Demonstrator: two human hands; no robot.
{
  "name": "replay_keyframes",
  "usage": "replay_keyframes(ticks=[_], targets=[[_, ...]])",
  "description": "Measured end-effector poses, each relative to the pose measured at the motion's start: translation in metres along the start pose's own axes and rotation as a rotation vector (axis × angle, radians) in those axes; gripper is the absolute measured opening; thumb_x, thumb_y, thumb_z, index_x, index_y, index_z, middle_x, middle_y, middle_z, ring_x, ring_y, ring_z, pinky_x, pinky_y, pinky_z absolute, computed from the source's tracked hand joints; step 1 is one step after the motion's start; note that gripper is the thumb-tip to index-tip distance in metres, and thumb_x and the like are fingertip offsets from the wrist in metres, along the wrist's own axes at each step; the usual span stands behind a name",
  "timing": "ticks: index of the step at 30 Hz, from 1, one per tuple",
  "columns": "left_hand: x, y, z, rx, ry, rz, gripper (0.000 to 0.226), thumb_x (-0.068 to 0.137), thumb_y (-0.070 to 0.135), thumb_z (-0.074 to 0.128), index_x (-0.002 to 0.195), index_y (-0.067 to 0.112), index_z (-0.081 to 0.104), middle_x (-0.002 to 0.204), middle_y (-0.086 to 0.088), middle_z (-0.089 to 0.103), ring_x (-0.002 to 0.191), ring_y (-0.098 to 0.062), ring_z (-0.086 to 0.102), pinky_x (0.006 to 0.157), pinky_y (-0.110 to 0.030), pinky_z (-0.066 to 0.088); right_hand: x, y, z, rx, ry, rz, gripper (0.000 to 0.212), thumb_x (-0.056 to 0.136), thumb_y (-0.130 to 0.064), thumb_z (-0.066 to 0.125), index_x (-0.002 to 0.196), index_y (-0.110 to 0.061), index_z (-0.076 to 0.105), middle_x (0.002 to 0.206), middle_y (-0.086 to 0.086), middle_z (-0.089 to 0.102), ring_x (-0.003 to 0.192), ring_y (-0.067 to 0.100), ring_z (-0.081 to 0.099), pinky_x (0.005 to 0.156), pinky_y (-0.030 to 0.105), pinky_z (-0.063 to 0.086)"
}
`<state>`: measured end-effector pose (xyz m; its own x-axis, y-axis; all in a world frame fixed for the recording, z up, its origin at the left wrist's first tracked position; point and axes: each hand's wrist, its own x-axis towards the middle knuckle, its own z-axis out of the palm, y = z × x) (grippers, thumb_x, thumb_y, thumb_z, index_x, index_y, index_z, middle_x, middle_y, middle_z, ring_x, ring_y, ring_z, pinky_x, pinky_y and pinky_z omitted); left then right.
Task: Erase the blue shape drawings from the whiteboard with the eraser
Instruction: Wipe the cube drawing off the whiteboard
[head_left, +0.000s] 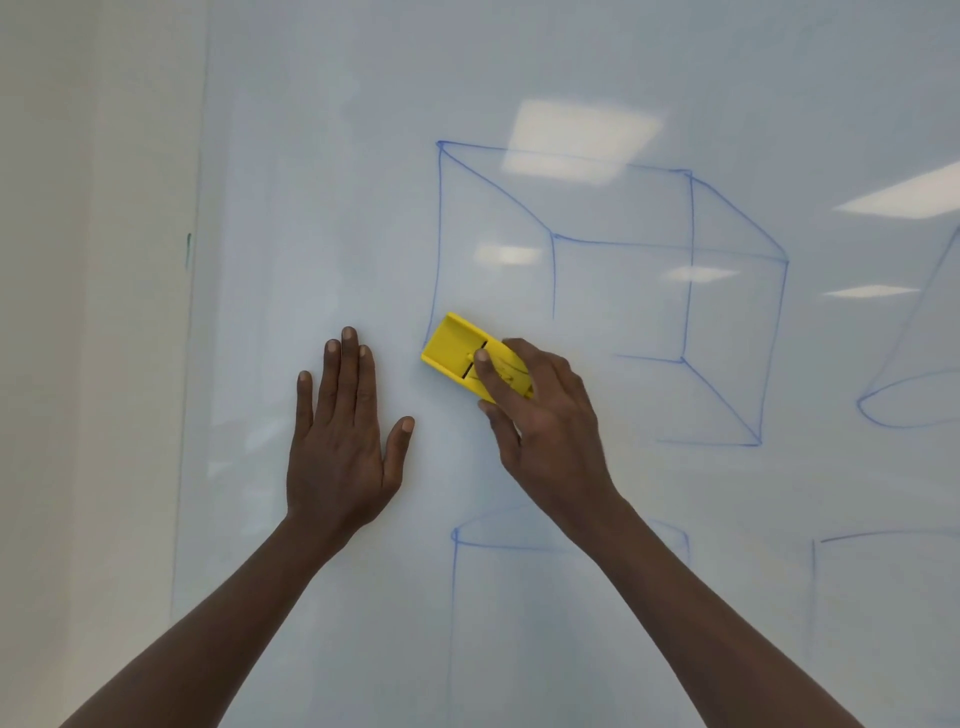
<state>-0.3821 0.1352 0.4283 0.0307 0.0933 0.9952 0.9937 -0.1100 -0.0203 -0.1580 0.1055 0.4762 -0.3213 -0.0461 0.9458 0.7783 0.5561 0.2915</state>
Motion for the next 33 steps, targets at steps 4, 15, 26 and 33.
replay_keyframes(ticks=[4,15,26,33], targets=[[0.000,-0.001,-0.001,0.006,-0.008,-0.005,0.079,0.106,0.046,0.033,0.166,-0.002,0.014,0.176,-0.017,0.008,0.164,-0.029,0.007,0.133,-0.044,0.000,-0.019,0.009,-0.004,-0.009,-0.013,-0.039,0.045,0.090,-0.011,0.068,0.134,-0.013,0.060,0.134,0.019,0.057,0.112,0.038,0.057,0.093,0.044,0.047],[0.000,-0.001,0.001,0.006,0.016,0.001,0.078,0.107,0.046,0.034,0.166,-0.001,0.015,0.176,-0.017,0.010,0.164,-0.028,0.007,0.133,-0.042,-0.001,0.018,-0.011,0.006,0.006,-0.024,-0.033,0.045,0.089,-0.013,0.068,0.133,-0.013,0.061,0.132,0.017,0.058,0.110,0.038,0.057,0.090,0.043,0.049],[-0.001,-0.001,0.002,0.001,0.006,0.001,0.079,0.107,0.046,0.033,0.166,-0.001,0.014,0.176,-0.016,0.008,0.164,-0.028,0.005,0.133,-0.043,-0.002,0.037,0.000,-0.003,0.002,0.034,0.071,0.044,0.089,-0.019,0.069,0.132,-0.014,0.062,0.130,0.014,0.059,0.106,0.037,0.057,0.085,0.042,0.050],[-0.001,-0.002,0.002,-0.006,0.010,0.002,0.078,0.107,0.046,0.034,0.166,-0.001,0.016,0.176,-0.016,0.009,0.164,-0.028,0.007,0.133,-0.044,0.000,0.020,-0.021,0.004,-0.035,-0.031,-0.003,0.043,0.090,-0.021,0.068,0.132,-0.013,0.062,0.127,0.015,0.061,0.100,0.035,0.059,0.080,0.042,0.051]])
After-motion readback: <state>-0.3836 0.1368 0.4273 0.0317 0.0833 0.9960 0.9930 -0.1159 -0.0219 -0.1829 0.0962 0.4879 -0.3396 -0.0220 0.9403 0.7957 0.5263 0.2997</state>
